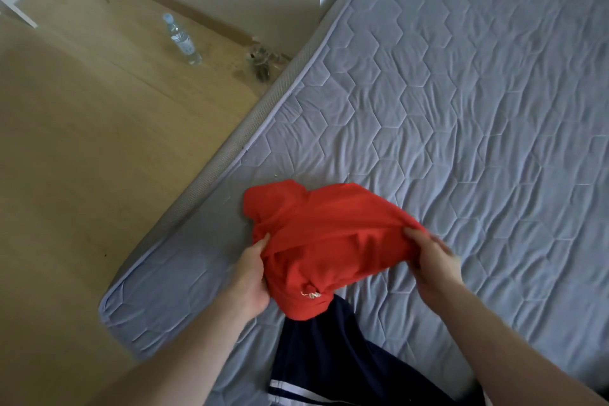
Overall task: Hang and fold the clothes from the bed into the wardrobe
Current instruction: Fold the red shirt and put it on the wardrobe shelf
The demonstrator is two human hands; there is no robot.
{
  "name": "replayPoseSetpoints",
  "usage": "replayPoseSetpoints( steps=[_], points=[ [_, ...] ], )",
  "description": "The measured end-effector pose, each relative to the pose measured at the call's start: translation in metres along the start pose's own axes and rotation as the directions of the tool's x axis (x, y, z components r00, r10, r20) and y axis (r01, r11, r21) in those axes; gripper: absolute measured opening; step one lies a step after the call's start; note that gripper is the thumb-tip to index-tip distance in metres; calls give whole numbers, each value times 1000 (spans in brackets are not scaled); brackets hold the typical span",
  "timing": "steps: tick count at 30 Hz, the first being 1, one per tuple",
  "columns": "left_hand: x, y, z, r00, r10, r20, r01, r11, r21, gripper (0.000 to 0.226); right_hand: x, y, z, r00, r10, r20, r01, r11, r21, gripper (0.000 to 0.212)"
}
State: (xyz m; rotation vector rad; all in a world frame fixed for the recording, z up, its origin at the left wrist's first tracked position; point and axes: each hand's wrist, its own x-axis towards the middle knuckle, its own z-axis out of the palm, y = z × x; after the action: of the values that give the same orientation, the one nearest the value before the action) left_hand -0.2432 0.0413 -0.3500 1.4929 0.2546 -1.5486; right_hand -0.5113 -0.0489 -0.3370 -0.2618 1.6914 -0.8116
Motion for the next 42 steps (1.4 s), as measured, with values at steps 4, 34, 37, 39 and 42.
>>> replayPoseSetpoints(
  steps=[4, 34, 37, 39, 42],
  points=[
    [-30, -41, -17, 987, -162, -18, 163, 984, 69, 40, -6, -11, 5, 998, -11, 57, 9, 999, 44, 48],
    [4, -15, -9, 986, 169, -16, -88, 590, 802, 52, -59, 77, 11, 958, 67, 279, 34, 938, -345, 98],
    [8, -19, -7, 970, 201, 140, -234, 588, 775, 83, -64, 75, 20, 936, -39, 350, 213, 854, -475, 102],
    [6, -22, -1, 952, 211, 224, -302, 508, 806, 80, -65, 73, 27, 923, -66, 379, 278, 796, -537, 97],
    [-8, -19, 10, 946, 214, 245, -321, 494, 808, 52, -64, 63, 32, 937, -21, 348, 207, 836, -509, 72]
  ],
)
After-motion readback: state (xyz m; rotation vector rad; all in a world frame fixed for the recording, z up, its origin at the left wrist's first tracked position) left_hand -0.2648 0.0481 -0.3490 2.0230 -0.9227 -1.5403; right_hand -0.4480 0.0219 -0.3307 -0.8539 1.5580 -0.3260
